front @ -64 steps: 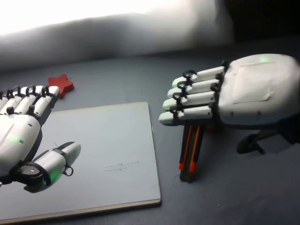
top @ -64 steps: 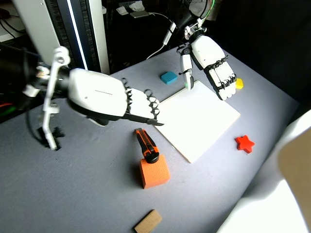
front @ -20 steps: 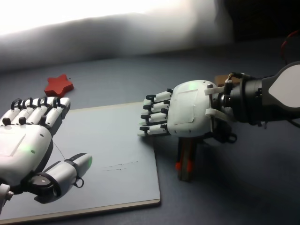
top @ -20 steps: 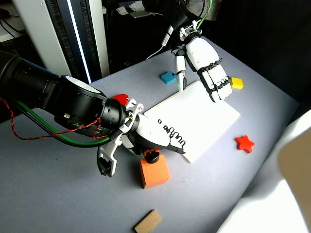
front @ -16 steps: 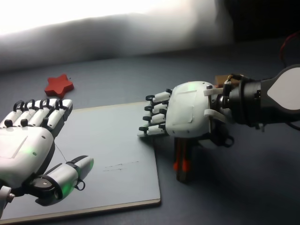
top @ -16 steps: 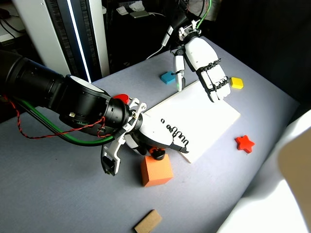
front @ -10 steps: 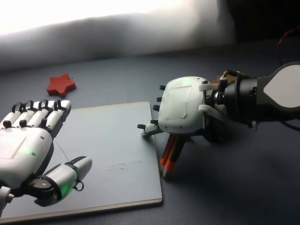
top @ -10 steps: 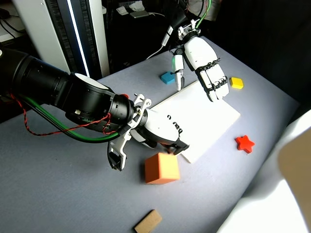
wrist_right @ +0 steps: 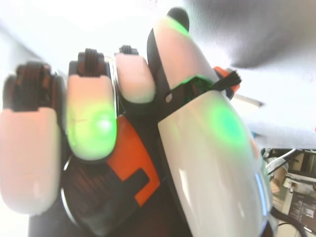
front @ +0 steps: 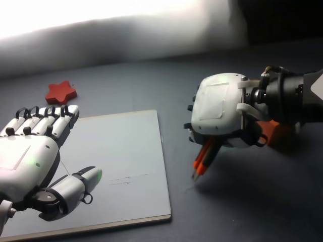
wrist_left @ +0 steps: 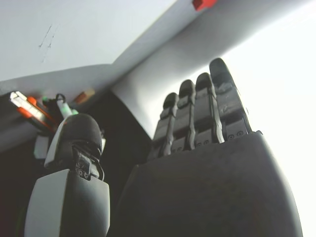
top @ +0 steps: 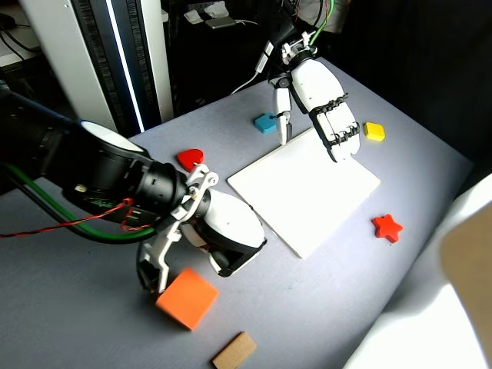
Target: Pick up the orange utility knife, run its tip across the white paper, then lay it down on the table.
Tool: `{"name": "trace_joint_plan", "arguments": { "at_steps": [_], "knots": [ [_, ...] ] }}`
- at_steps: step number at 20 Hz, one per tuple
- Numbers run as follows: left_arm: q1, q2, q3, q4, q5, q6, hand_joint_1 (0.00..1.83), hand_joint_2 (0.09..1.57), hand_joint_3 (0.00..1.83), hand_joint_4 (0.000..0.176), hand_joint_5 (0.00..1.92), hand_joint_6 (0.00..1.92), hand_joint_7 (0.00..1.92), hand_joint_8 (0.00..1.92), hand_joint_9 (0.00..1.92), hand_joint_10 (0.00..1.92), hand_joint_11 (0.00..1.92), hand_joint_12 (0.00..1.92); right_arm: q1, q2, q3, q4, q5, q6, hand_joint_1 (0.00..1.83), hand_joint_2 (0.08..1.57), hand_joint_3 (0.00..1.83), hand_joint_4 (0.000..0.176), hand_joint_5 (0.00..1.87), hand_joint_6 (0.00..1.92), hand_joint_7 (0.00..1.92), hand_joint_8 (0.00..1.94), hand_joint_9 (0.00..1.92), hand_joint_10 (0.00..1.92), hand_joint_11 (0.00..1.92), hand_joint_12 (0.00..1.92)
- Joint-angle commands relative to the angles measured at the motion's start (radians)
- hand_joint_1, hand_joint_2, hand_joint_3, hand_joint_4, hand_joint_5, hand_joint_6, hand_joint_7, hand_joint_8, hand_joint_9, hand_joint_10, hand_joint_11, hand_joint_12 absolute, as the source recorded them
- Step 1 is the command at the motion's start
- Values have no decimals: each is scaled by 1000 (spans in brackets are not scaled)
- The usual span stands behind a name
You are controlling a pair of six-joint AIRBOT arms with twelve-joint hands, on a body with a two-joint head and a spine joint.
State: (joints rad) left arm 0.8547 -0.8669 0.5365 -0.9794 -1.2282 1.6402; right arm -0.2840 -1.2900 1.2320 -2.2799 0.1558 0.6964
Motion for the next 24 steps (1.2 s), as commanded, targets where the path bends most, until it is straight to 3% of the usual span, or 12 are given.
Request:
{"name": "trace_joint_plan", "arguments": {
  "at_steps": [1,7,10,11,12,15,17,20,21,24],
  "knots": [
    [-3,1,1,52,-102,-3,261,1313,0,0,0,0,62,0,32,4,0,352,19,9,-8,0,-60,5,1457,1382,0,176,1439,1921,1645,1941,1766,1921,1838,1921],
    [-2,-3,4,52,-102,-3,250,1329,4,0,0,0,58,5,31,7,0,284,81,21,-32,0,-69,20,1427,1379,0,176,1432,1921,1611,1941,1726,1921,1797,1921],
    [-3,-3,4,52,-102,-3,252,1330,2,0,0,0,61,2,31,5,0,329,119,32,-46,144,-14,8,1442,1357,0,176,1420,1921,1604,1941,1717,1921,1787,1921],
    [-4,-4,5,52,-102,-3,244,1330,2,0,0,0,62,2,31,4,0,335,129,41,-40,267,68,-112,1450,1366,0,176,1451,1921,1606,1941,1716,1921,1785,1921],
    [-4,-4,6,52,-102,-3,245,1329,1,0,0,0,67,4,37,7,0,336,129,46,-26,432,163,-315,1451,1368,0,176,1458,1921,1606,1941,1716,1921,1784,1921],
    [-3,-4,8,52,-102,-3,253,1327,0,0,0,0,28,0,7,3,0,256,108,46,-5,723,212,-690,1461,1356,0,176,1448,1921,1626,1941,1725,1921,1783,1921],
    [-1,-4,9,49,-102,-3,244,1331,1,0,0,0,22,0,4,2,0,269,67,28,36,1010,339,-1053,1463,1355,0,176,1436,1921,1614,1941,1721,1921,1785,1921],
    [-4,-4,16,48,-103,-6,269,1329,0,0,0,0,62,7,44,14,0,360,-28,-39,121,1449,556,-1698,1435,1370,0,176,1409,1921,1588,1941,1712,1921,1782,1921],
    [-5,-4,17,48,-103,-6,258,1330,0,0,0,0,62,4,33,8,0,379,-56,-64,148,1543,627,-1830,1450,1366,0,176,1421,1921,1590,1941,1708,1921,1772,1921],
    [-2,-4,17,48,-103,-5,234,1333,1,0,0,0,44,4,23,7,0,369,-107,-140,230,1664,834,-2119,1464,1386,0,176,1467,1921,1622,1941,1737,1921,1790,1921]
  ]
}}
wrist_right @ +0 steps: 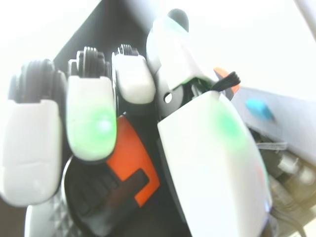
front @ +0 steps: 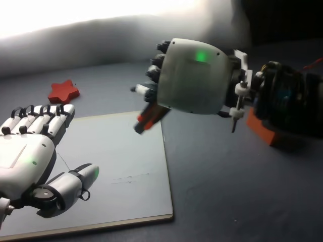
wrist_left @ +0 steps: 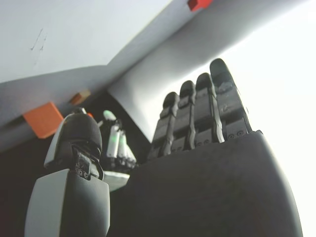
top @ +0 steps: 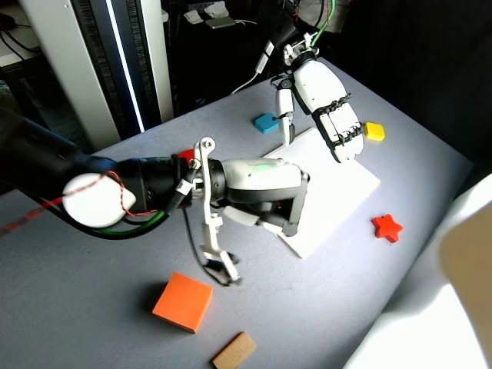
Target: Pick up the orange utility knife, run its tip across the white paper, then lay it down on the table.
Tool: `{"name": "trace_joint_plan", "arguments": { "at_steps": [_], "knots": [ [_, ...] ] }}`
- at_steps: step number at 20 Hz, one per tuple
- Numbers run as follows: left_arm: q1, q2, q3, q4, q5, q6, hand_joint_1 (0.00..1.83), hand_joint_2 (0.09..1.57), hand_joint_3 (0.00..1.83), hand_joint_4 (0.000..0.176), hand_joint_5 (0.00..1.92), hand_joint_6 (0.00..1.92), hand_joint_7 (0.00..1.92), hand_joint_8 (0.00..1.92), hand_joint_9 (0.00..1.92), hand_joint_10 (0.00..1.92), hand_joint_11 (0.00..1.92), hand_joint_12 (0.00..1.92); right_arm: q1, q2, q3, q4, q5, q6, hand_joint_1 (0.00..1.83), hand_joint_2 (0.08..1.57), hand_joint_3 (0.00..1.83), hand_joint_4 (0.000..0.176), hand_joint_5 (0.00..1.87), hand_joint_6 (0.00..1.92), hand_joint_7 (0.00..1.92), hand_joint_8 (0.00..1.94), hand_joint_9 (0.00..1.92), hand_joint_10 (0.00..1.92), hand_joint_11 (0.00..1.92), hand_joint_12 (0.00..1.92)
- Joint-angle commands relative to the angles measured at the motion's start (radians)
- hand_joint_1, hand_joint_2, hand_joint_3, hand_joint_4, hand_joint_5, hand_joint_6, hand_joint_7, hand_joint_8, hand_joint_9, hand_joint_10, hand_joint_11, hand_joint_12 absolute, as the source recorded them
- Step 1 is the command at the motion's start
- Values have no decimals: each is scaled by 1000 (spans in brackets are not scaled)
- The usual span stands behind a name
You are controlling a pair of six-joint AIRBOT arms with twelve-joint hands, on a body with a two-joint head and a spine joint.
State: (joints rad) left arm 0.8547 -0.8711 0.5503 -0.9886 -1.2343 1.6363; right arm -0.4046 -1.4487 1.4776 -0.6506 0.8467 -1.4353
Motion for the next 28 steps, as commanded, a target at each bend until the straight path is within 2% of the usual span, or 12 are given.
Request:
{"name": "trace_joint_plan", "arguments": {
  "at_steps": [1,2,4,8,9,12,13,16,18,22,26,28],
  "knots": [
    [-1,0,4,57,-97,-1,250,1329,0,0,0,0,48,5,28,8,0,377,4,-6,12,42,194,-53,1468,1377,0,176,1464,1921,1623,1941,1746,1921,1797,1921],
    [-2,0,4,57,-97,-1,290,1323,0,0,7,2,62,6,47,14,0,422,-2,-27,35,41,227,-101,1501,1357,0,176,1473,1921,1637,1941,1755,1921,1800,1921],
    [-5,0,5,56,-97,-3,276,1322,0,0,0,0,35,0,23,2,0,390,-8,-76,94,3,276,-172,1491,1368,0,176,1441,1921,1609,1941,1726,1921,1780,1921],
    [-7,0,7,54,-97,-3,278,1320,0,0,23,6,71,7,53,11,0,500,-7,-149,184,-100,295,-225,1451,1387,0,176,1456,1921,1605,1941,1742,1921,1793,1921],
    [-7,0,7,54,-97,-3,269,1328,3,0,17,3,62,1,43,6,0,482,-11,-177,220,-126,302,-225,1444,1387,0,176,1454,1921,1600,1941,1743,1921,1794,1921],
    [-11,0,7,54,-97,-4,230,1339,3,0,0,0,29,0,2,1,0,223,-13,-241,320,-187,319,-229,1415,1390,0,176,1458,1921,1609,1941,1749,1921,1808,1921],
    [-12,0,7,54,-96,-3,232,1337,2,0,0,0,29,0,4,2,0,211,-16,-260,349,-194,331,-227,1422,1383,0,176,1457,1921,1611,1941,1754,1921,1814,1921],
    [-6,0,7,54,-96,-4,241,1326,0,0,0,0,48,5,36,11,0,356,-33,-314,431,-198,364,-229,1413,1365,0,176,1434,1921,1621,1941,1759,1921,1807,1921],
    [-4,0,10,49,-96,-6,238,1329,0,0,0,0,40,0,29,7,0,369,-41,-346,478,-195,367,-232,1430,1359,0,176,1446,1921,1611,1941,1753,1921,1805,1921],
    [-5,-1,16,49,-96,-6,304,1317,0,0,20,5,95,9,104,26,0,680,-45,-413,570,-158,371,-276,1455,1360,0,176,1478,1921,1634,1941,1767,1921,1811,1921],
    [-4,-3,14,49,-96,-5,283,1315,0,0,0,0,53,0,66,7,0,527,-48,-434,586,-124,364,-308,1426,1361,0,176,1480,1921,1638,1941,1767,1921,1821,1921],
    [-5,-7,16,49,-96,-5,317,1300,0,0,14,5,80,8,92,14,0,653,-49,-441,586,-124,360,-311,1457,1349,0,176,1487,1921,1646,1941,1772,1921,1820,1921]
  ]
}}
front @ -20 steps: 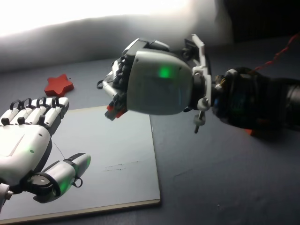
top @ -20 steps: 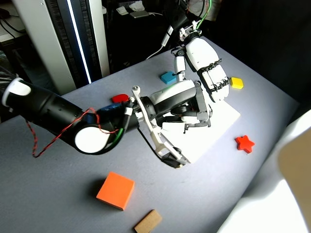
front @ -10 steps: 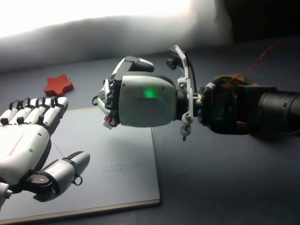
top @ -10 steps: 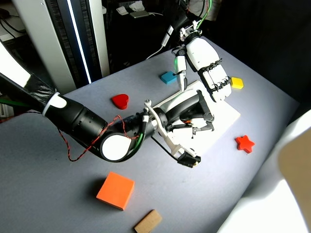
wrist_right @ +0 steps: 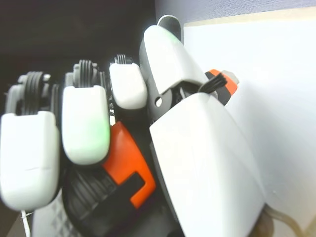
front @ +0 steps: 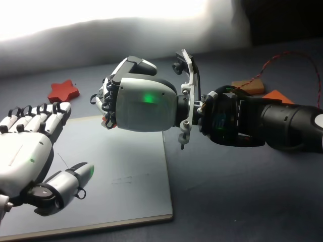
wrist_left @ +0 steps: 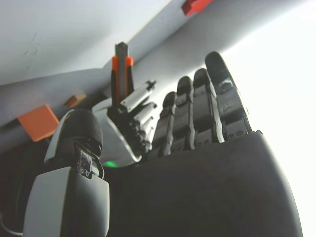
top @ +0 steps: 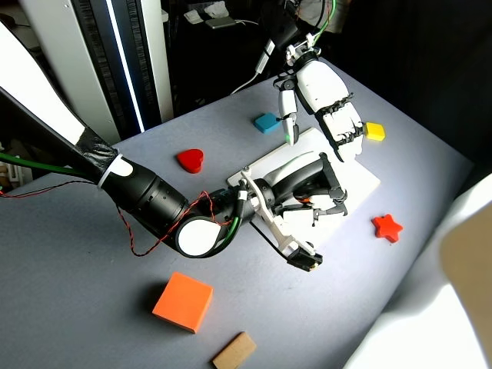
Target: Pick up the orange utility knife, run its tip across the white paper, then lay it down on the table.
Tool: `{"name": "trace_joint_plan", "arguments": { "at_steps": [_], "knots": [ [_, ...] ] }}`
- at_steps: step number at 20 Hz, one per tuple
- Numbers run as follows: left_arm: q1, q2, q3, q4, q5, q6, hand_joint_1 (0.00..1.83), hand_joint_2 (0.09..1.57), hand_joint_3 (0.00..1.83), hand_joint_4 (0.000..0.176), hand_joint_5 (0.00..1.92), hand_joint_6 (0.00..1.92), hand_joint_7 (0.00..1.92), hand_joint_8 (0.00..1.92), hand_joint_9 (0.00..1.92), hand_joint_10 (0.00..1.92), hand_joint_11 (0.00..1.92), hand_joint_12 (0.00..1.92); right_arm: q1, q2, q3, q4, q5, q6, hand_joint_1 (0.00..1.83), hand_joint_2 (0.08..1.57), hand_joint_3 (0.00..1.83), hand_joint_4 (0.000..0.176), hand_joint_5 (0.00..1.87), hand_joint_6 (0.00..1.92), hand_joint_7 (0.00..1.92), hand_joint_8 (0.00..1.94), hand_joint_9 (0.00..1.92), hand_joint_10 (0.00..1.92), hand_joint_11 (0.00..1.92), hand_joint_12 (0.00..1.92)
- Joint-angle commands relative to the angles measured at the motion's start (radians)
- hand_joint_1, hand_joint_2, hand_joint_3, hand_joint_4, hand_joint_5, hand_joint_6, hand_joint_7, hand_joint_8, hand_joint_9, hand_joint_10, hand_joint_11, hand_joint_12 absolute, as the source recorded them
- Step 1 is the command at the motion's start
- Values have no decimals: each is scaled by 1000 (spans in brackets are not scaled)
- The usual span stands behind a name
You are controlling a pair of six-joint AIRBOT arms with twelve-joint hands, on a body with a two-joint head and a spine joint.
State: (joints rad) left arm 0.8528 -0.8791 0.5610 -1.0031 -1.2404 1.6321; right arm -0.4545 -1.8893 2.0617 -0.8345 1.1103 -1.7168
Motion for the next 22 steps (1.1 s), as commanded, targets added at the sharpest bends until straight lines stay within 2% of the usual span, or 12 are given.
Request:
{"name": "trace_joint_plan", "arguments": {
  "at_steps": [1,5,8,12,13,14,17,21,22],
  "knots": [
    [-4,0,7,64,-90,-1,319,1300,0,0,15,4,104,17,100,17,0,669,-1,-4,2,60,97,-31,1457,1352,0,176,1493,1921,1653,1941,1774,1921,1820,1921],
    [-3,-1,13,62,-90,-1,267,1310,2,0,3,0,90,1,87,6,0,595,-11,-8,2,33,102,-26,1440,1348,0,176,1488,1921,1646,1941,1773,1921,1823,1921],
    [1,4,22,21,-91,-3,290,1310,1,0,1,0,90,0,80,2,0,560,-22,-3,2,17,107,-21,1405,1358,0,176,1453,1921,1616,1941,1755,1921,1809,1921],
    [2,20,65,-15,-101,-3,265,1321,3,0,0,0,39,1,48,1,0,470,-32,11,-2,-1,119,-17,1420,1354,0,176,1485,1921,1659,1941,1782,1921,1834,1921],
    [2,21,83,-17,-99,-3,269,1320,2,0,0,0,56,6,65,8,0,506,-37,22,-9,-7,120,-16,1436,1357,0,176,1485,1921,1658,1941,1785,1921,1838,1921],
    [2,22,95,-20,-95,-3,263,1319,1,0,0,0,68,6,69,8,0,488,-42,33,-20,-8,120,-16,1433,1353,0,176,1483,1921,1657,1941,1787,1921,1840,1921],
    [3,34,121,-34,-91,-3,316,1305,0,0,14,2,115,7,101,14,0,618,-55,78,-76,-7,118,-21,1406,1353,0,176,1444,1921,1653,1941,1792,1921,1850,1921],
    [3,41,122,-38,-89,-3,278,1319,2,0,0,0,44,1,53,1,0,471,-65,150,-169,-7,105,-30,1414,1353,0,176,1445,1921,1653,1941,1788,1921,1851,1921],
    [3,41,120,-38,-88,-3,273,1318,1,0,0,0,64,6,66,6,0,545,-67,165,-186,-7,104,-31,1417,1355,0,176,1442,1921,1649,1941,1785,1921,1847,1921]
  ]
}}
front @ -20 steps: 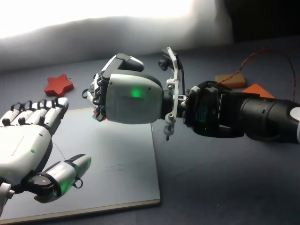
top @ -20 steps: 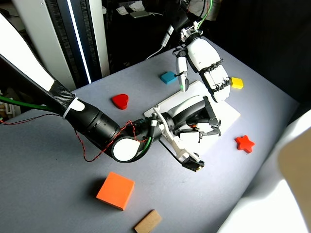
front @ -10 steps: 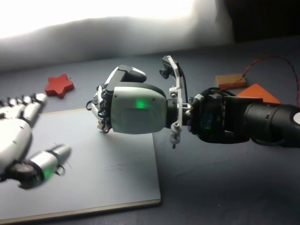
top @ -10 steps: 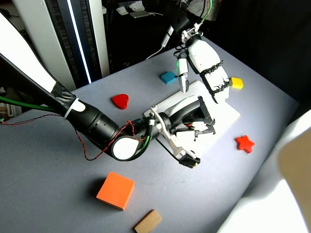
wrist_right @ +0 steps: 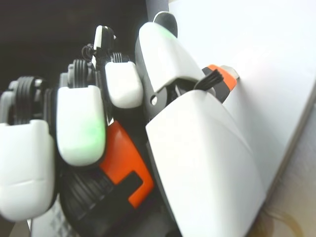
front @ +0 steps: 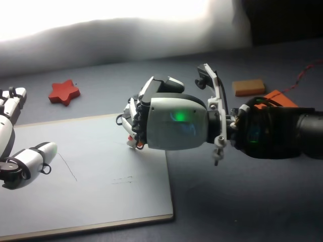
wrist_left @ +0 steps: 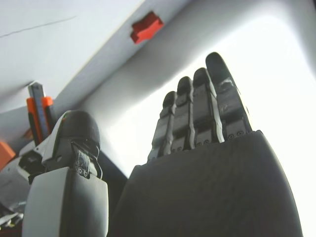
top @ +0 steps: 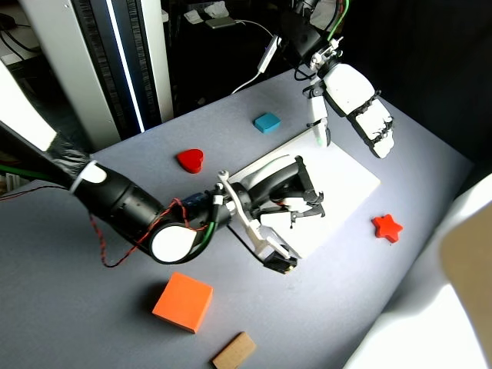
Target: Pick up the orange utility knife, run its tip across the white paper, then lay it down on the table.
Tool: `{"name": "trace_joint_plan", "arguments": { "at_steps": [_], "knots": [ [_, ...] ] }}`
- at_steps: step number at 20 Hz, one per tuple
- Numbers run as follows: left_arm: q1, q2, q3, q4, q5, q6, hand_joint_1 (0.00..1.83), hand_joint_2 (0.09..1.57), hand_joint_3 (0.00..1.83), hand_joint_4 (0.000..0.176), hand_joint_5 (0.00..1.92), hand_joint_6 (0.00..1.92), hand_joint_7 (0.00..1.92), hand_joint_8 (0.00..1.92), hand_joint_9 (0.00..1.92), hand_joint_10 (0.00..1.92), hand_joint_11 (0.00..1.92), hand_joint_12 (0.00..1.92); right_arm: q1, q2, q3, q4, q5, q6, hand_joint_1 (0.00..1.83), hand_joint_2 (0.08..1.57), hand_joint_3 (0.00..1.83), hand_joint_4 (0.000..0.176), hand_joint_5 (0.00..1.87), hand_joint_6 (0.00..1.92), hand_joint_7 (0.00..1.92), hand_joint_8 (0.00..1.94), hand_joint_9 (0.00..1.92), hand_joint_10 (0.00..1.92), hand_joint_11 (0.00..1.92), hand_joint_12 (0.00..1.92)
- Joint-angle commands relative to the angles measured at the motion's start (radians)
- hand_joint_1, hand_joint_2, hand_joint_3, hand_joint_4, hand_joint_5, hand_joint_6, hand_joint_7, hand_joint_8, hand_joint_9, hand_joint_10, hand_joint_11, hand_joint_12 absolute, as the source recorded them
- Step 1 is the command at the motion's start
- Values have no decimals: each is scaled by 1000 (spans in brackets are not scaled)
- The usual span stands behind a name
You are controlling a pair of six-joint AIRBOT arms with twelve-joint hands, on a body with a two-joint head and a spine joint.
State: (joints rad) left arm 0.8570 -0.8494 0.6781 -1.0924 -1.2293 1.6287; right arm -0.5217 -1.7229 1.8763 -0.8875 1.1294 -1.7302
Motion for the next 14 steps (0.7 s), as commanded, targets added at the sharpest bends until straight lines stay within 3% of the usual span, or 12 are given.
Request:
{"name": "trace_joint_plan", "arguments": {
  "at_steps": [1,7,11,13,14],
  "knots": [
    [-1,11,0,52,-99,0,282,1312,0,0,4,1,72,5,76,9,0,595,0,11,-11,46,84,-18,1414,1358,0,176,1438,1921,1643,1941,1783,1921,1842,1921],
    [-1,10,-4,52,-98,1,261,1314,1,0,0,0,41,1,64,1,0,519,46,75,-70,81,82,-5,1415,1352,0,176,1461,1921,1647,1941,1773,1921,1827,1921],
    [-7,1,-12,52,-83,10,281,1312,0,0,0,0,90,10,82,6,0,593,79,205,-272,189,-18,42,1436,1349,0,176,1471,1921,1659,1941,1780,1921,1830,1921],
    [-11,-12,-25,61,-81,15,297,1310,0,0,16,6,91,8,78,4,0,598,81,289,-403,329,-130,83,1424,1369,0,176,1468,1921,1656,1941,1793,1921,1850,1921],
    [-17,-23,-36,77,-80,18,300,1310,0,0,13,4,102,8,89,8,0,626,81,343,-492,465,-215,103,1454,1344,0,176,1496,1921,1664,1941,1791,1921,1849,1921]
  ]
}}
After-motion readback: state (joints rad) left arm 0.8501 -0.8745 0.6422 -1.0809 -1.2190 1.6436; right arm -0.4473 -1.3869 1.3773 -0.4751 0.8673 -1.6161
